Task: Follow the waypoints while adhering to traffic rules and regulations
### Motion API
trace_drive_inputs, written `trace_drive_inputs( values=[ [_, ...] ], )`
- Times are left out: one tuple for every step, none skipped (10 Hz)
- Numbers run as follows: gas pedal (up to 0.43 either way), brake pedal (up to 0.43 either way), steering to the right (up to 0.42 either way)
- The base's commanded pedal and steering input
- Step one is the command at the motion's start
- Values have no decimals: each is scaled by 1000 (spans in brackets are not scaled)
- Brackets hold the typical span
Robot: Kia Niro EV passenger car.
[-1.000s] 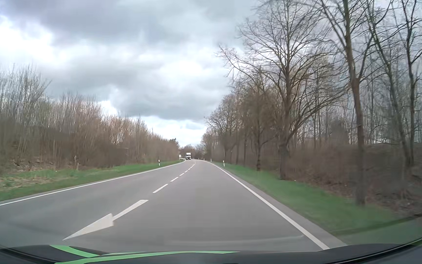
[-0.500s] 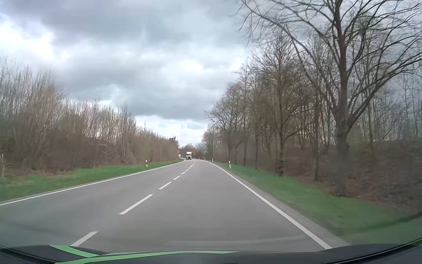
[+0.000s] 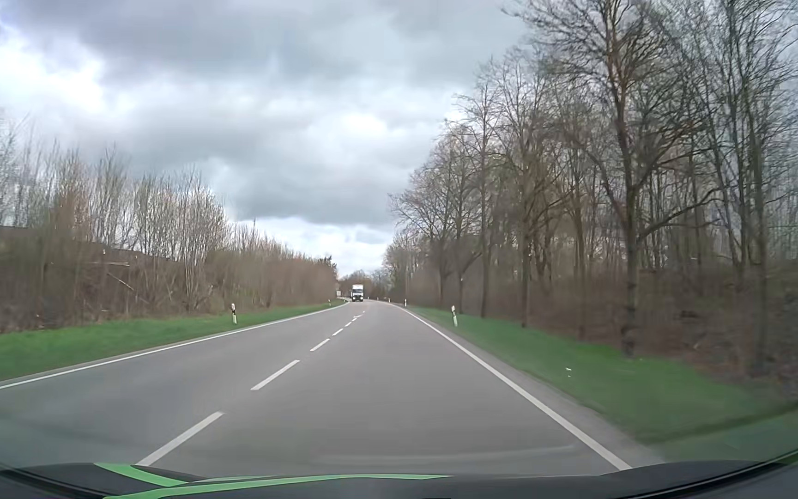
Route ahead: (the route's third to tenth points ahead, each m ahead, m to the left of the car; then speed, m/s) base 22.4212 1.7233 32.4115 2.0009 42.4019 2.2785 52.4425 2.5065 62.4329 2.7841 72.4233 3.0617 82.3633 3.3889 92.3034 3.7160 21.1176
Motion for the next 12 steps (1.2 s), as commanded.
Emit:
trace_drive_inputs(
  values=[
    [197,0,-1],
    [197,0,-1],
    [197,0,-1],
    [197,0,-1],
    [197,0,-1],
    [197,0,-1],
    [197,0,-1],
    [197,0,-1],
    [197,0,-1],
    [197,0,-1],
    [197,0,-1],
    [197,0,-1]
  ],
)
